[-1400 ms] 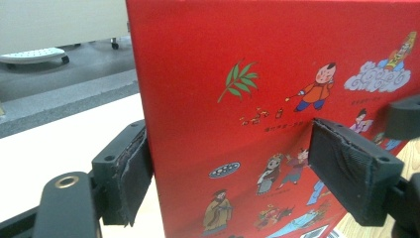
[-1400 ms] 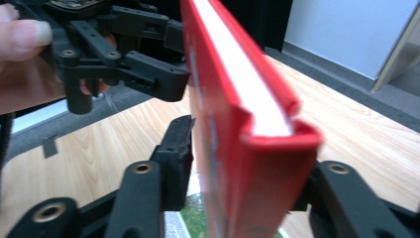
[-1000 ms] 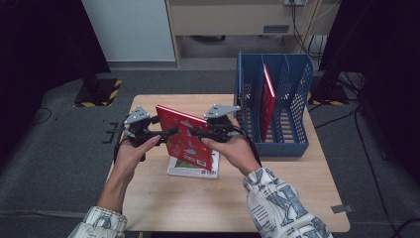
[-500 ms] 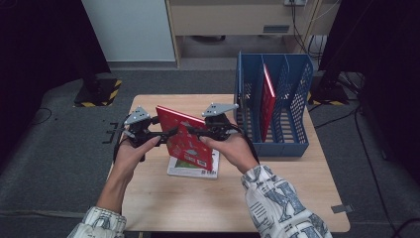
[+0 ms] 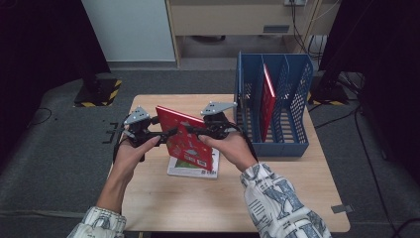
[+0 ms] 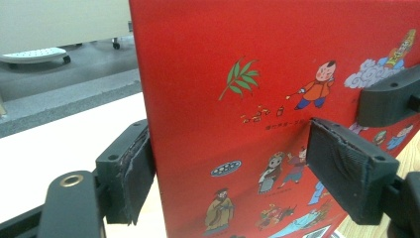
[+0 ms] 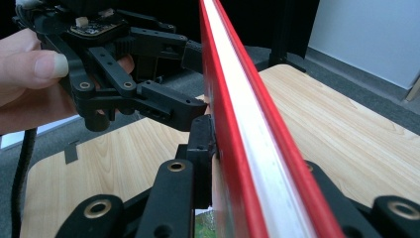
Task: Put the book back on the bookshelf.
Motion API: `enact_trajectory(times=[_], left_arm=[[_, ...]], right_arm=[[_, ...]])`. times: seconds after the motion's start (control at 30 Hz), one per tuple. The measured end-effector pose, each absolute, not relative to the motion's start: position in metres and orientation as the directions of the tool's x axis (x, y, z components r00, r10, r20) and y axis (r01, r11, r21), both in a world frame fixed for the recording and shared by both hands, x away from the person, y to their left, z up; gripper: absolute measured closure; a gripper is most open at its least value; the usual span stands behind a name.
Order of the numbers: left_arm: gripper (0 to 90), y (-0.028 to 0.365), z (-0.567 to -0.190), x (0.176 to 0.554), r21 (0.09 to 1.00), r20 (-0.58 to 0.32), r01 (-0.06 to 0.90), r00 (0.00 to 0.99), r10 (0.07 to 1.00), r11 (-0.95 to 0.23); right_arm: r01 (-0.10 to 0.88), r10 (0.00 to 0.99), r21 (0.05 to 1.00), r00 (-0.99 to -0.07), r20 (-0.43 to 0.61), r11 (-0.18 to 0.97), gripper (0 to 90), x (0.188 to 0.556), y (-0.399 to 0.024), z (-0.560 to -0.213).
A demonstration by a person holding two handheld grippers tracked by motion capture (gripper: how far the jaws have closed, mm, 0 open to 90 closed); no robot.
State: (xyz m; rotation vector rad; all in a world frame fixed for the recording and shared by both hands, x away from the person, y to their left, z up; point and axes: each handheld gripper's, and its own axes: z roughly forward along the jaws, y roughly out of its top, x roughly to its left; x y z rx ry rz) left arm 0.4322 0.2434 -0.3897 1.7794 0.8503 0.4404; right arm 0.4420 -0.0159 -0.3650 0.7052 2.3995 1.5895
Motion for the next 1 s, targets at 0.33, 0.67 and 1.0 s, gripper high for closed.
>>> enact_trajectory(times=[0.33, 0.67, 1.0], left_arm=[[20.6, 0.244, -0.390, 0.432, 0.924, -0.106, 0.338, 0.680, 0.726, -0.182], [18.5, 0.245, -0.390, 0.431, 0.922, -0.122, 0.349, 0.676, 0.726, -0.170], [10.3, 0.256, -0.397, 0.421, 0.915, -0.111, 0.365, 0.638, 0.762, -0.173]], right_arm=[[0.288, 0.468, 0.906, -0.876, 0.119, 0.310, 75.6, 0.442, -0.016, -0.365], [0.265, 0.457, 0.910, -0.884, 0.097, 0.319, 78.3, 0.439, -0.015, -0.365], [0.262, 0.485, 0.915, -0.870, 0.086, 0.308, 79.0, 0.436, -0.016, -0.366]])
